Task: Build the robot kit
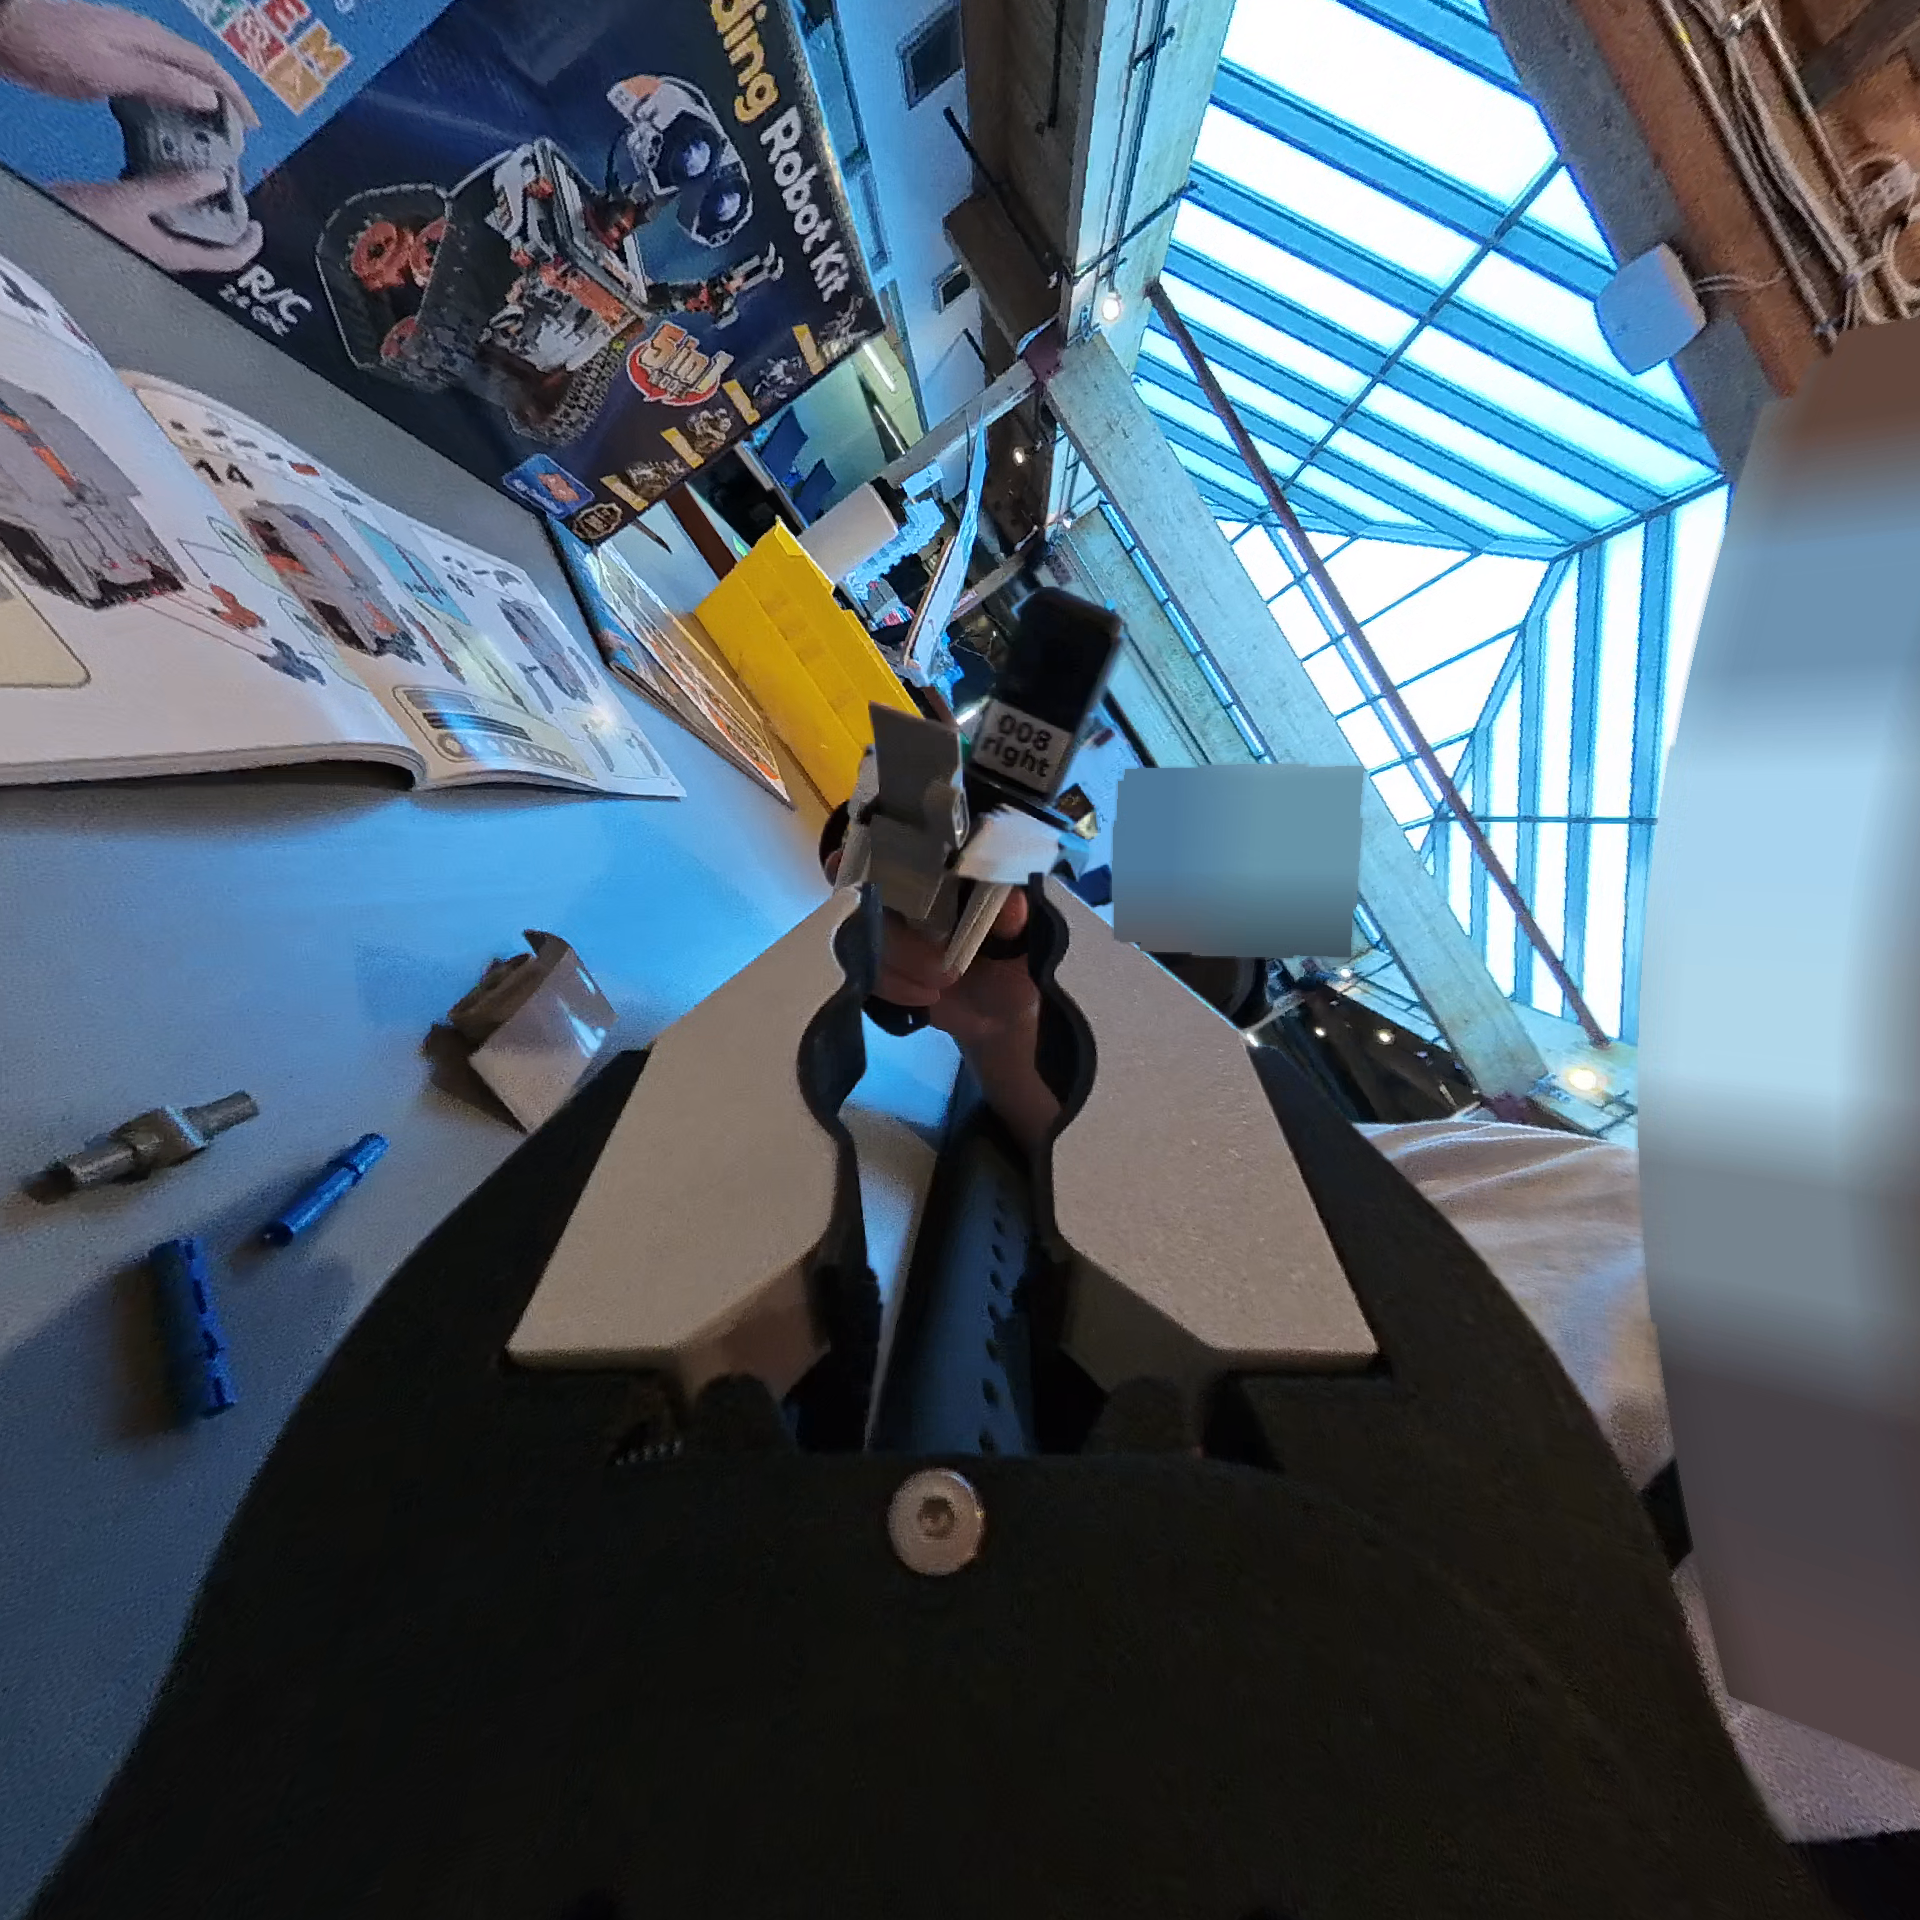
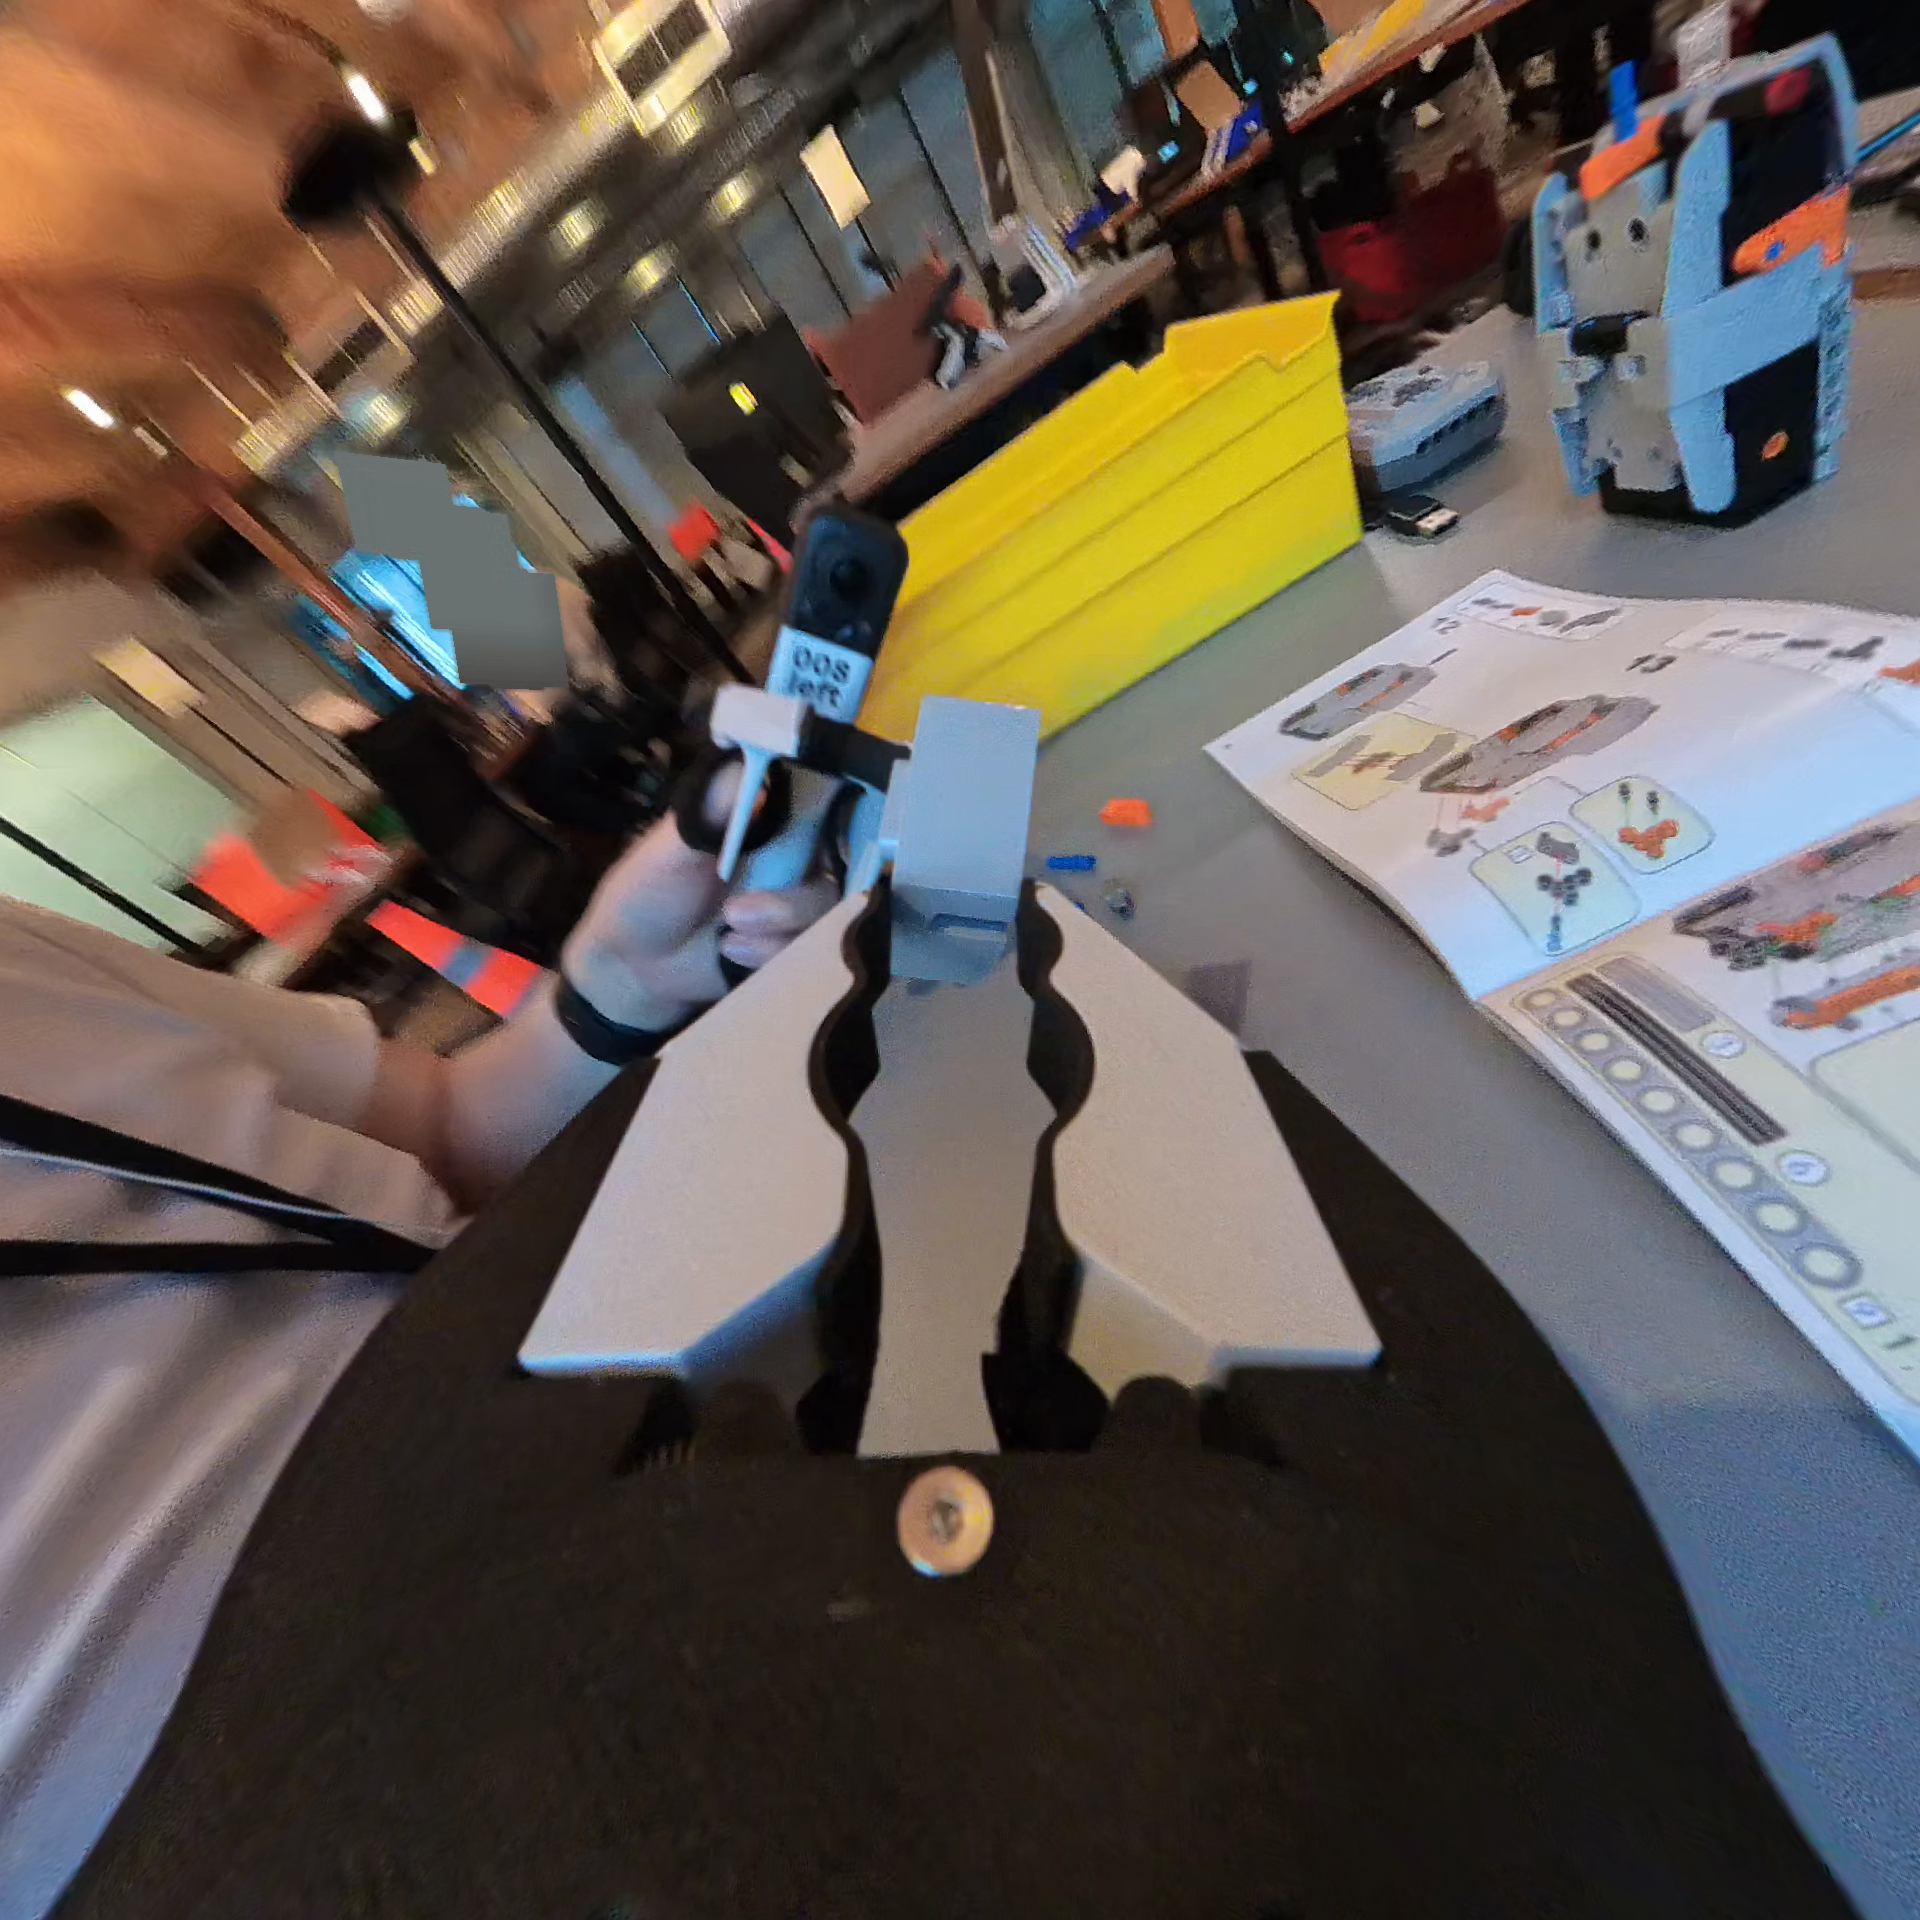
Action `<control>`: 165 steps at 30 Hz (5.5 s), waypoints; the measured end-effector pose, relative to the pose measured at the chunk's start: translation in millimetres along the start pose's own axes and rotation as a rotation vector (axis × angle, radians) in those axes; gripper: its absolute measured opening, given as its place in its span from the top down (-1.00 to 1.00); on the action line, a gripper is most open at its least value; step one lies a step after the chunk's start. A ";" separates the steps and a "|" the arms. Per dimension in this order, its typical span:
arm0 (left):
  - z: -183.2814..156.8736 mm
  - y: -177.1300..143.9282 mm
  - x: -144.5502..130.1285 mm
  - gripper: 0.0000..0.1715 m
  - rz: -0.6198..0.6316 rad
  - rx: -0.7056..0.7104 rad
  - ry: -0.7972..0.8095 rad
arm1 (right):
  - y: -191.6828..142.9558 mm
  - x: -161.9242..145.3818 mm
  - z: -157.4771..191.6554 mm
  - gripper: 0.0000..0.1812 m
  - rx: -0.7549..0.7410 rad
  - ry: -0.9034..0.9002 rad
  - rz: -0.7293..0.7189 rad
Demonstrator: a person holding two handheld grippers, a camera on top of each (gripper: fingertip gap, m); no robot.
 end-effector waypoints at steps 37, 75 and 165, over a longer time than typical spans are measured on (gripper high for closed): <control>-40.0 -24.0 18.1 1.00 -0.087 0.536 0.729 | -7.6 -29.1 -47.6 0.74 -0.103 -0.463 0.307; -23.3 23.2 -20.7 0.70 0.253 0.509 0.917 | -18.5 -17.2 -40.5 0.74 0.134 -0.074 0.261; -7.4 30.4 -41.1 0.87 0.472 0.560 0.911 | 73.9 73.1 -78.3 0.74 0.156 -0.271 0.367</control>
Point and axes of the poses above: each gripper's, where its closed fingertips meet, y out along the fingers, x out of its top, z = x × y across the jaws, the point moved 7 cm from there along -y, back along the fingers, and after that the axes turned 13 degrees about -x, right-handed, at the moved point
